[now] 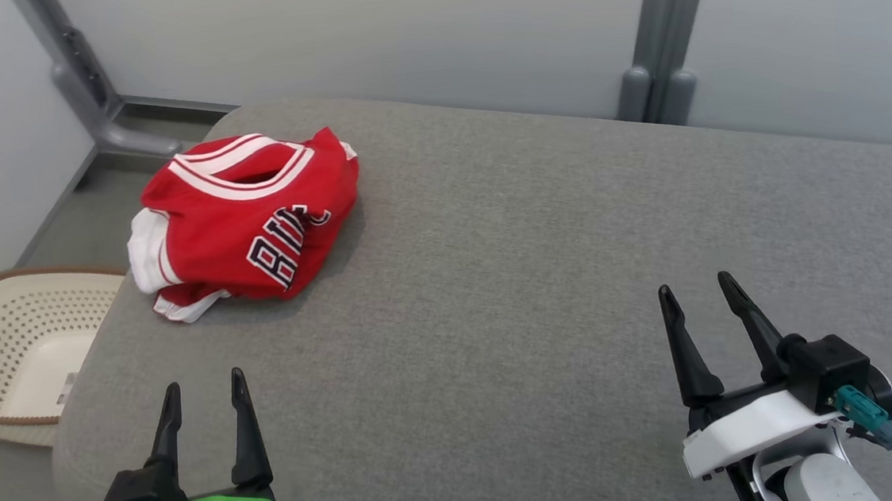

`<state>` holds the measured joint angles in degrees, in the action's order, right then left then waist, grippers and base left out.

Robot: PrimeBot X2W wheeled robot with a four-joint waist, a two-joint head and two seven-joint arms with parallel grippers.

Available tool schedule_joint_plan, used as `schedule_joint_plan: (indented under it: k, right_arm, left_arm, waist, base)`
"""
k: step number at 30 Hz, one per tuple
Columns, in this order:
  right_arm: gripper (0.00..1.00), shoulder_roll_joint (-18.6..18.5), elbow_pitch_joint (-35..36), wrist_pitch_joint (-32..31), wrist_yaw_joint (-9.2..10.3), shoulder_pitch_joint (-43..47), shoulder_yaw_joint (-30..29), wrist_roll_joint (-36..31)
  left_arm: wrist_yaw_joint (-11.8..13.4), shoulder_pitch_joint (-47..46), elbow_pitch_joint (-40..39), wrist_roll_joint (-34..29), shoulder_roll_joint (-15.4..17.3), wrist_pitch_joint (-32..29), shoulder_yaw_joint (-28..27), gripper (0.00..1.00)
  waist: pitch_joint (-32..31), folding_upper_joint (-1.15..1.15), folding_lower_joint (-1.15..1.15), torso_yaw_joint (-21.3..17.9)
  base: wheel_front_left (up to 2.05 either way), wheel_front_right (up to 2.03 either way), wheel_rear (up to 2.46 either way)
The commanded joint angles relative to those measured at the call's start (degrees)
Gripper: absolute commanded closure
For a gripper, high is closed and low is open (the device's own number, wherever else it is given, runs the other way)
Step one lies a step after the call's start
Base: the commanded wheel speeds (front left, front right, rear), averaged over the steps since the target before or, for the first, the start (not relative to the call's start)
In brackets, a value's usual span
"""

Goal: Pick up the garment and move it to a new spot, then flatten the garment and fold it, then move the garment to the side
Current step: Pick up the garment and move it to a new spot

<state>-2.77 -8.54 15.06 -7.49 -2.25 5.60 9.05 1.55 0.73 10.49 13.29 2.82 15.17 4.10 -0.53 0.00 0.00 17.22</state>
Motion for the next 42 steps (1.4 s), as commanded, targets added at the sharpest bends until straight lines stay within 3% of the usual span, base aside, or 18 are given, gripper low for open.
schedule_joint_plan:
  k: [1,13,29,35,42]
  right_arm:
    - [0.00,-0.20,0.20,0.18,0.00,0.23,-0.01,-0.05]
    - [0.00,-0.22,-0.25,0.18,0.00,-0.53,1.07,-0.70]
    - [0.00,-0.22,-0.15,0.18,0.00,-0.69,1.52,-0.93]
    - [0.00,-0.22,0.27,0.18,0.00,-1.68,1.24,-3.28]
    - [0.00,-0.23,0.65,0.18,0.00,-4.32,1.25,-7.31]
  left_arm:
    - [-0.03,0.85,-0.13,-0.50,0.11,-0.02,-0.23,0.00]
    - [-0.14,1.67,-0.50,-0.08,0.11,-0.02,-0.67,0.00]
    - [-0.43,0.16,2.19,1.84,0.11,-0.03,-0.45,0.00]
    - [-2.35,-9.38,11.37,5.65,0.19,-2.19,0.54,0.00]
    - [-5.42,-27.16,25.36,11.98,1.14,-8.80,-2.66,0.00]
  waist:
    - [0.29,0.00,0.00,5.31]
    - [0.64,0.00,0.00,11.01]
    - [1.04,0.00,0.00,10.19]
    - [4.65,0.00,0.00,9.64]
    - [11.86,0.00,0.00,5.76]
  base:
    - [0.00,0.00,0.00]
    - [0.00,0.00,0.00]
    - [0.00,0.00,0.00]
    - [0.00,0.00,0.00]
    - [0.00,0.00,0.00]
